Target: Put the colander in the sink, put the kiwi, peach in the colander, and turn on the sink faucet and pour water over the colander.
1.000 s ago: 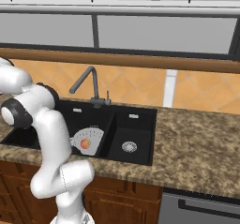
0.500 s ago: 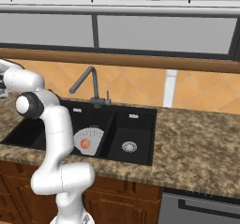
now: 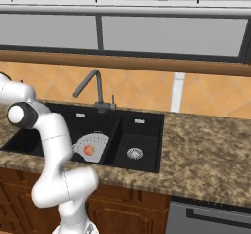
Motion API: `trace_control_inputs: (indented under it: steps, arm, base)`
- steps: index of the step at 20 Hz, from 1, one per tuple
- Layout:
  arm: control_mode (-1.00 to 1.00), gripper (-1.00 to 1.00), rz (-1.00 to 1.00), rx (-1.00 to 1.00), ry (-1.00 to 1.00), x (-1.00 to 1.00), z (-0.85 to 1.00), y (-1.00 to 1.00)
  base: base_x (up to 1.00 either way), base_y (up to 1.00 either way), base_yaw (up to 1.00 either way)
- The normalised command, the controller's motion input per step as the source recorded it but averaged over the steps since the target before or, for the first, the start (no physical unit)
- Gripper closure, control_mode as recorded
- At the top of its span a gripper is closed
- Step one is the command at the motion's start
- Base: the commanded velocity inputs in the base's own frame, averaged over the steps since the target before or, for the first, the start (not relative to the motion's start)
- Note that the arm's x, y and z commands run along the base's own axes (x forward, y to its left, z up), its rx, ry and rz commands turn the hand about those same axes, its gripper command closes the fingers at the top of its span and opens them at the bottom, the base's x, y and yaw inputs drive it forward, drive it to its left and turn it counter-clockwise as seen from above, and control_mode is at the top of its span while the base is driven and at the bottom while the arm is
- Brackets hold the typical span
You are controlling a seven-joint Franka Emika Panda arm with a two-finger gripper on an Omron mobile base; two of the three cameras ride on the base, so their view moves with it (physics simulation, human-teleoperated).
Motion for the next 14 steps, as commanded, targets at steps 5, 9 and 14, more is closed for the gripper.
trace_control_inputs:
  steps: [5, 9, 14]
  arm:
    - [-1.00, -1.00, -0.21, -0.30, 0.09, 0.03, 0.85, 1.00]
    - [-1.00, -1.00, -0.22, -0.18, 0.20, 0.03, 0.99, 0.79]
    - [-1.00, -1.00, -0.28, -0.16, 0.22, 0.35, 1.00, 0.53]
  base:
    - [0.00, 0.00, 0.00]
    - [0.00, 0.00, 0.00]
    - [0.00, 0.00, 0.00]
